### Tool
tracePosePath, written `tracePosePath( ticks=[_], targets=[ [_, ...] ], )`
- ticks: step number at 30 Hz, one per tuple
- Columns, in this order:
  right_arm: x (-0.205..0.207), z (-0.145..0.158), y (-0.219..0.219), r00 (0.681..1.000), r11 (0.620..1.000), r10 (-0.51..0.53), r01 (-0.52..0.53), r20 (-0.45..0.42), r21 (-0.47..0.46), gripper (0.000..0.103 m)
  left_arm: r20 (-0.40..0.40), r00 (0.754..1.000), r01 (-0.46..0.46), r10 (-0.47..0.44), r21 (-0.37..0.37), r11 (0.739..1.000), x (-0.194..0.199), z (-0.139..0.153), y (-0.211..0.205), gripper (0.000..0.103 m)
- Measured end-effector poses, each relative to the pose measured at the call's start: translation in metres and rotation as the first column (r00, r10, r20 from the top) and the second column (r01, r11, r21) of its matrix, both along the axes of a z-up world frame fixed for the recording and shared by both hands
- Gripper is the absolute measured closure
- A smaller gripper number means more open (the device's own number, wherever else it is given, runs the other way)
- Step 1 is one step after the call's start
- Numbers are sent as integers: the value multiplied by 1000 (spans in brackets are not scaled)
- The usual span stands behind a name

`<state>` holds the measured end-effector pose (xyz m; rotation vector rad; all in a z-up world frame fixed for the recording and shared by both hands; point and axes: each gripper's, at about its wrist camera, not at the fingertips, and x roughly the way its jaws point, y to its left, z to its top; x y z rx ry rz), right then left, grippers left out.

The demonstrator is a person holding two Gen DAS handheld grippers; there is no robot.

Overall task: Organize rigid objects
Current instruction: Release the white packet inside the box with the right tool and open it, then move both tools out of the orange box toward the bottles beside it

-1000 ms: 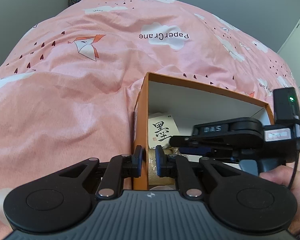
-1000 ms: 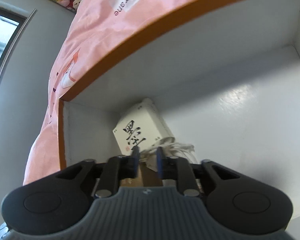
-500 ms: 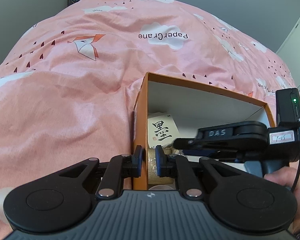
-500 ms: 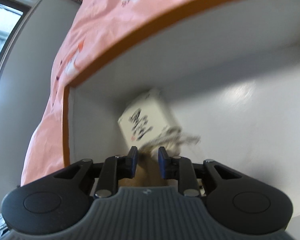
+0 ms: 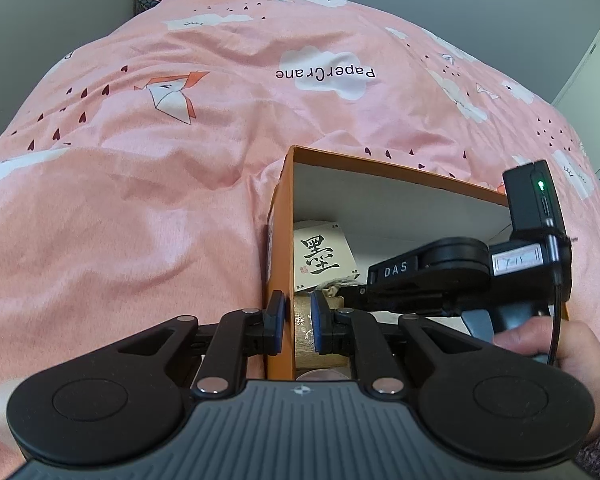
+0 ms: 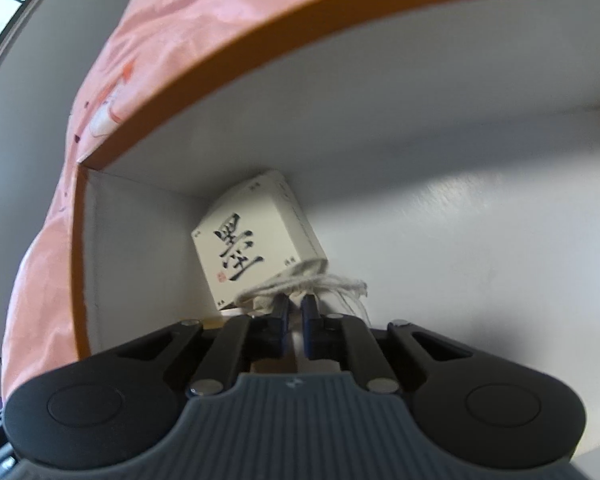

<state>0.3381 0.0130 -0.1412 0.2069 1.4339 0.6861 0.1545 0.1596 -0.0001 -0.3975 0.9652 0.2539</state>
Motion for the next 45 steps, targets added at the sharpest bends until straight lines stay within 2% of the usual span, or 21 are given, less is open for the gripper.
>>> tracePosePath(
  ticks=[3,7,11,14,18,20,22,27,31,36,37,41,43,45],
  targets=[
    [2,0,6,1000,1000,16,-16,14,5,97,0,1000,-2,2,9,1000,-1,0,-1,88],
    [-11,7,14,987,992,126,-125,98,-8,97,1,1000,-5,5,-2,1000,-2,0,0,88],
    [-8,11,6,990,994,112,-112,89,-6,95,13,1000,-12,12,-4,1000,-4,2,1,88],
    [-19,26,-5,982,995,104,-101,157,-23,91,44,999,-14,12,51,999,-11,12,-6,88],
    [-36,59,-29,964,994,104,-106,246,-2,87,141,990,-15,-3,131,991,-32,38,-21,88],
    [-48,78,-46,952,993,99,-111,288,25,80,189,981,15,-41,138,990,-44,50,-30,88],
    [-66,95,-71,939,992,92,-116,330,52,70,237,966,70,-97,123,990,-57,60,-41,88],
    [-110,128,-118,902,990,47,-99,428,101,63,291,927,228,-237,63,972,-80,72,-72,88],
    [-146,141,-158,880,993,-9,-46,475,105,53,282,905,338,-319,-20,941,-91,58,-96,88],
    [-180,125,-198,871,997,-80,66,484,44,49,226,895,409,-384,-77,909,-85,25,-118,88],
    [-183,117,-203,876,996,-88,85,475,27,49,215,888,428,-405,-70,901,-82,19,-123,88],
    [-188,80,-220,909,988,-119,149,399,-43,50,147,817,554,-557,65,830,-72,-1,-153,82],
    [-182,64,-229,928,980,-170,194,332,-40,57,112,781,604,-615,117,788,-64,-13,-165,78],
    [-175,53,-233,931,972,-202,228,304,-53,62,58,757,639,-651,141,756,-60,-28,-177,76]
  ],
)
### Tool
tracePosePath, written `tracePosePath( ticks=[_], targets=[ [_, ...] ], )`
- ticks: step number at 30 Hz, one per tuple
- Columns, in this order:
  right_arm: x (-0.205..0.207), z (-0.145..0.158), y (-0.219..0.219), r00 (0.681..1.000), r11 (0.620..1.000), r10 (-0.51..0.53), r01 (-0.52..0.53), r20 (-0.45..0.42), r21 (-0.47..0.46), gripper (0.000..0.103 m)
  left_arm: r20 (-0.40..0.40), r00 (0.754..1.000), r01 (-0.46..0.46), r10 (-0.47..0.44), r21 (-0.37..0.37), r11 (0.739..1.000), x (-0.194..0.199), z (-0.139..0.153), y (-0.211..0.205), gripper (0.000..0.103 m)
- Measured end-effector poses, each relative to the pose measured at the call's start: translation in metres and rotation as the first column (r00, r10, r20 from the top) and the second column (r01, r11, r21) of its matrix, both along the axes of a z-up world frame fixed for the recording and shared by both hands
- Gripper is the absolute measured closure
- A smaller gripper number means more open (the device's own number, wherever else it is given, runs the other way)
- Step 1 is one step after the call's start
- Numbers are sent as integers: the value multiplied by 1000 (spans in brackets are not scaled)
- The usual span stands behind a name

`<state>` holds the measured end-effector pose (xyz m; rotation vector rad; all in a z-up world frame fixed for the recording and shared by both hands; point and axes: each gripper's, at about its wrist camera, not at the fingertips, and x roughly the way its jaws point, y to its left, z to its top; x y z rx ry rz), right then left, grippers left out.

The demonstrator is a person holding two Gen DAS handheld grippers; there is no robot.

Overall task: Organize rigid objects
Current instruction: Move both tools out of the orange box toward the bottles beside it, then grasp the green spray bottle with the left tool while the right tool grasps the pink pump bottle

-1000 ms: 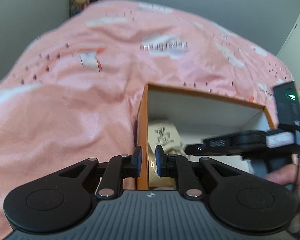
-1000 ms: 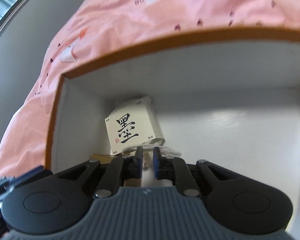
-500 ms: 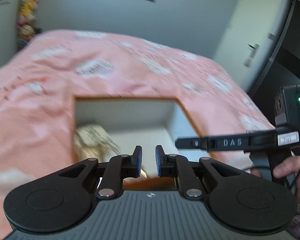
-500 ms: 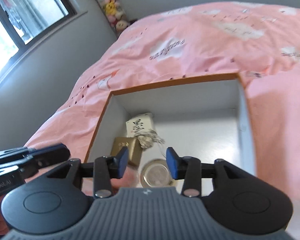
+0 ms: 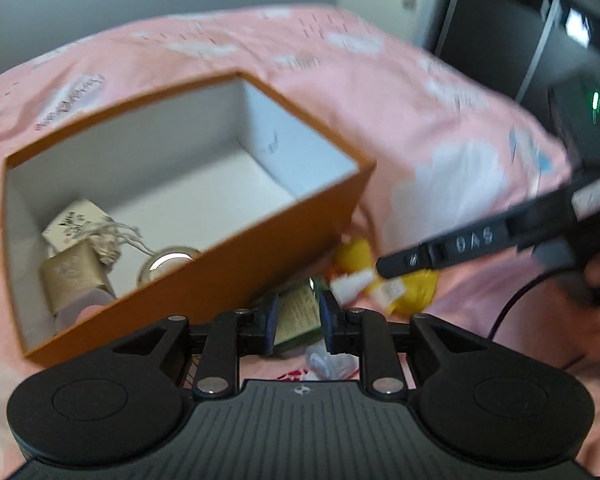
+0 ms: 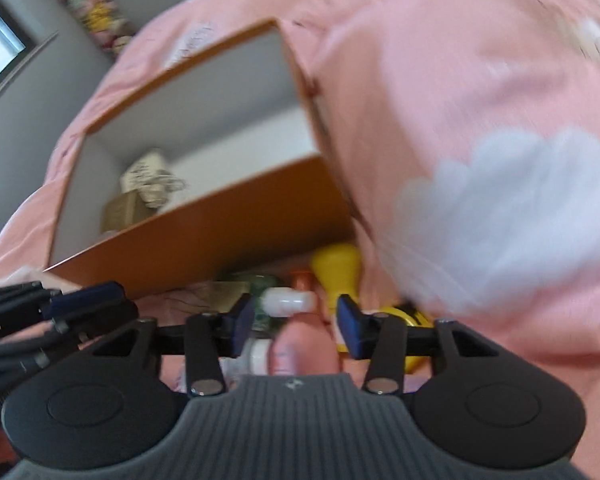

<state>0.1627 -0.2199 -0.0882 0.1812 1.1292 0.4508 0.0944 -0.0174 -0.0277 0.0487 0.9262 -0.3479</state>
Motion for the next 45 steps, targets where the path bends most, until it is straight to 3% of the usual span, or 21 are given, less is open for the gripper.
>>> tracePosePath(
  ticks=[3,6,10,13,18,24,30,33,37,39,45],
  targets=[
    [2,-14,2,1000,999,-1,0,-26,-52,66,-7,998,63,-62,90,994,1,-17,-19,69],
    [1,-26,6,998,997,-4,-1,-56,-79,66,1,991,131,-133,197,972,-2,-32,-38,63],
    [2,-41,1,995,999,-16,11,-97,-53,65,-12,986,165,-167,231,959,1,-44,-52,50],
    [4,-46,-8,993,999,-45,43,-110,-19,65,-6,984,170,-176,290,942,1,-53,-62,48],
    [7,-51,-15,990,998,-63,65,-123,10,61,22,979,173,-204,445,879,-5,-66,-79,46],
    [10,-56,-11,990,998,-50,53,-134,17,56,29,965,203,-259,542,816,-6,-82,-97,45],
    [11,-58,-13,988,998,-51,55,-145,23,53,59,957,199,-285,579,791,-3,-92,-102,42],
    [11,-60,-12,987,998,-47,52,-152,25,52,67,956,199,-285,567,799,-3,-92,-98,44],
    [12,-60,-13,987,998,-47,53,-154,36,52,90,952,193,-294,569,800,-9,-88,-95,59],
    [11,-60,-14,986,998,-50,57,-157,41,52,100,954,181,-284,562,807,-14,-81,-92,62],
    [12,-60,-14,986,997,-50,58,-162,47,52,61,990,93,-128,404,910,-14,-43,-58,67]
  ],
)
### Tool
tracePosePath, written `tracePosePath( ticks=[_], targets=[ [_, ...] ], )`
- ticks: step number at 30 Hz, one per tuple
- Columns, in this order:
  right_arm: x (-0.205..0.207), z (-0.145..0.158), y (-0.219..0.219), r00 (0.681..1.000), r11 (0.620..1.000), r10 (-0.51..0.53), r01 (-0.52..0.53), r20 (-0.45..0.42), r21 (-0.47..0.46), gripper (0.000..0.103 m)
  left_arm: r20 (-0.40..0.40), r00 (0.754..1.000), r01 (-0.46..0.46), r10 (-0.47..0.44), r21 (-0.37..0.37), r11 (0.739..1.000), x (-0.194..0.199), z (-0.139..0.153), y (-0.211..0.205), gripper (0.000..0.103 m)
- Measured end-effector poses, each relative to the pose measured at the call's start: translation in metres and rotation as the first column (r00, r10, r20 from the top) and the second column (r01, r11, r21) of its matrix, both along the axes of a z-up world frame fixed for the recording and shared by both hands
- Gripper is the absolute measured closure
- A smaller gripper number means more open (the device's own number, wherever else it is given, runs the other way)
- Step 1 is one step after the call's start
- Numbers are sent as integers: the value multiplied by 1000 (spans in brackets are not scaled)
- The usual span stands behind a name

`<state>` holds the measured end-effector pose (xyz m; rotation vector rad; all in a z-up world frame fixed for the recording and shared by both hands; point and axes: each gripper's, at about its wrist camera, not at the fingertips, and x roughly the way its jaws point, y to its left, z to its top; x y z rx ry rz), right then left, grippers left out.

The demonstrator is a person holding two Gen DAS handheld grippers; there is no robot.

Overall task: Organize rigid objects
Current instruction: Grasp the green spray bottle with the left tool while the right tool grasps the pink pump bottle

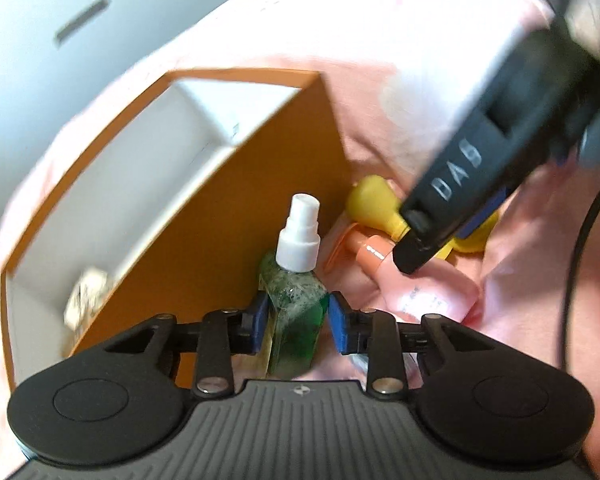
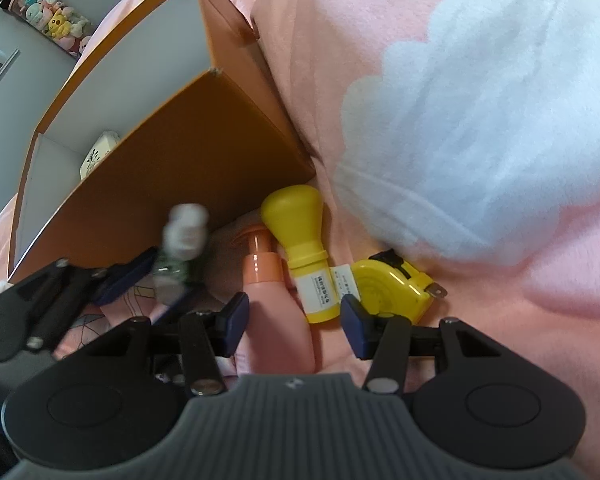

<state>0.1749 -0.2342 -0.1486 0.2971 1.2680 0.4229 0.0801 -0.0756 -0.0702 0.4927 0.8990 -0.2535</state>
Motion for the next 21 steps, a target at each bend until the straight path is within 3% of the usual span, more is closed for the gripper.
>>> tracePosePath(
  ticks=[5,8,11,14,19,21],
  targets=[
    [-2,7,8,998,999,43,-44,35,24,52,-103,987,-139,120,-204,969,-6,39,40,69],
    [-4,11,20,993,995,100,-100,57,11,53,-129,977,-196,169,-236,952,-16,53,57,69],
    [-5,8,28,991,991,129,-127,43,-40,53,-208,952,-274,223,-261,926,-22,65,65,69],
    [-3,0,31,991,990,133,-133,1,-55,52,-305,913,-365,271,-313,877,-22,59,85,69],
    [1,-6,37,990,986,141,-141,-11,-83,51,-366,863,-469,349,-321,823,-13,32,105,69],
    [3,-7,42,989,985,147,-147,-12,-89,50,-376,854,-485,359,-331,809,-12,22,111,69]
  ],
)
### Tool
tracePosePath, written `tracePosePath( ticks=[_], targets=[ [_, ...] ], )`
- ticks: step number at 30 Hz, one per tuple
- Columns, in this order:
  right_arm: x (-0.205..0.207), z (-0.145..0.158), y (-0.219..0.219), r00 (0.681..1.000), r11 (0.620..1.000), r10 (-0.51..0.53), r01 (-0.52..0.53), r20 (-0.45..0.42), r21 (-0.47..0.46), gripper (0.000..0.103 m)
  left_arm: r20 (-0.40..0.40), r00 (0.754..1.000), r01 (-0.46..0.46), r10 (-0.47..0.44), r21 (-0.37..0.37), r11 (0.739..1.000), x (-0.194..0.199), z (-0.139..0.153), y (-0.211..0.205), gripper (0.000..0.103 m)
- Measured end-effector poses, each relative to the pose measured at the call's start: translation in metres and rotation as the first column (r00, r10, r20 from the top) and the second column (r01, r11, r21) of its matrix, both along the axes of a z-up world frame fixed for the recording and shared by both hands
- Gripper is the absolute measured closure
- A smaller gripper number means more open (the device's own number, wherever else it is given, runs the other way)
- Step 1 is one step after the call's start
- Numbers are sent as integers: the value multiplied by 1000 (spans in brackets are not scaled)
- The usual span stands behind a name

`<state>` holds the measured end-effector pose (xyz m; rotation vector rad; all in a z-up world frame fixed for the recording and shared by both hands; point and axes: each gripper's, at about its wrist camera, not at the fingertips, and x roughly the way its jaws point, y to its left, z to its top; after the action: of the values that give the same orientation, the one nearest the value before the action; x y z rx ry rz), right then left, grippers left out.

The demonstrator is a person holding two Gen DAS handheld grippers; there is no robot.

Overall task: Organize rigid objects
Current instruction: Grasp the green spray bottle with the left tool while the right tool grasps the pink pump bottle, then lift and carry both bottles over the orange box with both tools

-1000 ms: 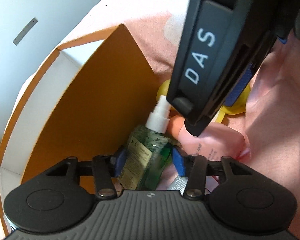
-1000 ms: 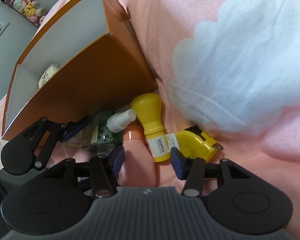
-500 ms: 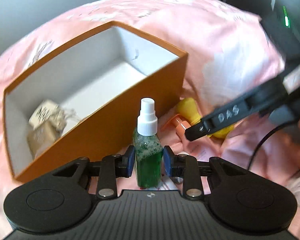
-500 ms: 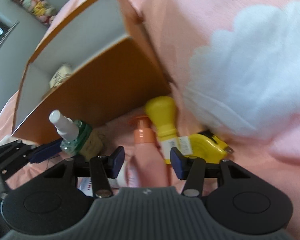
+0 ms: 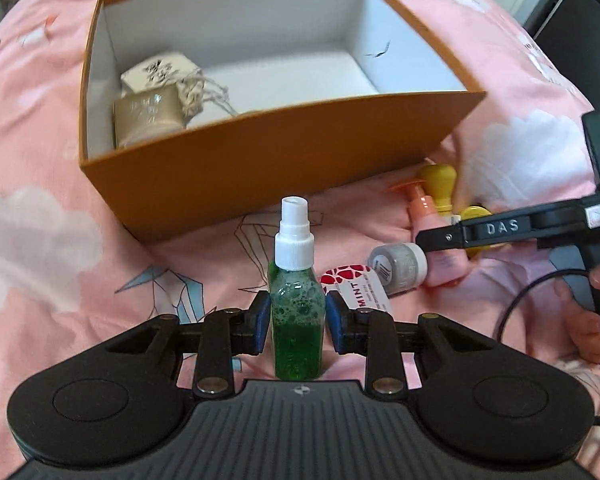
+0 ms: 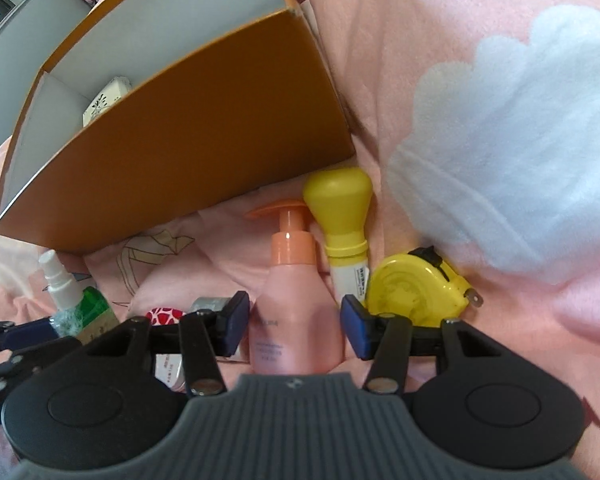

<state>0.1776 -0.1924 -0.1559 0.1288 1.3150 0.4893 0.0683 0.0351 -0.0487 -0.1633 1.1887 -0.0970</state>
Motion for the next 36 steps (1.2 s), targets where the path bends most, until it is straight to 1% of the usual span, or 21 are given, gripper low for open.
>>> tracePosePath(
  ticks=[3,5,6,7,10,12,17,20,22,24,27,29,31,36],
  targets=[
    [-2,-4,7,999,999,35,-35,7,-35,47,0,1000,-15,15,-7,1000,-1,-3,0,69],
    [-3,-10,14,998,995,61,-62,-15,-79,47,3,1000,-19,19,10,1000,0,-7,-1,69],
    [-6,-16,16,997,993,70,-73,-32,-92,50,7,1000,-18,18,26,1000,1,-10,-3,69],
    [-8,-19,17,997,993,68,-72,-38,-95,50,12,1000,-16,16,38,999,1,-11,-4,68],
    [-13,-14,21,996,990,86,-87,-12,-110,50,16,1000,-22,22,47,999,3,-17,-5,68],
    [-18,-12,24,994,986,110,-110,-12,-124,50,13,1000,-26,25,46,999,6,-21,-5,68],
    [-31,-2,27,990,981,138,-141,-37,-130,50,-36,999,-36,37,27,999,10,-38,-5,68],
    [-31,-8,28,989,979,141,-147,-51,-139,49,-29,999,-37,38,32,999,10,-40,-6,68],
    [-29,-9,28,990,982,131,-136,-50,-130,49,-8,999,-41,41,30,999,8,-37,-5,68],
    [-27,-6,27,992,985,121,-123,-26,-120,48,2,999,-44,44,24,999,8,-35,-5,68],
    [-18,2,24,992,985,126,-124,5,-122,48,-5,998,-56,56,13,998,11,-36,-4,68],
    [-13,2,26,993,986,121,-119,4,-116,48,-15,997,-69,69,1,998,14,-39,-3,68],
    [-8,-2,27,993,988,118,-119,-18,-101,48,-23,996,-84,84,-7,996,17,-41,-2,68],
    [-5,-15,32,992,985,120,-123,-31,-118,56,-19,995,-98,98,-2,995,18,-41,-4,70]
  ],
)
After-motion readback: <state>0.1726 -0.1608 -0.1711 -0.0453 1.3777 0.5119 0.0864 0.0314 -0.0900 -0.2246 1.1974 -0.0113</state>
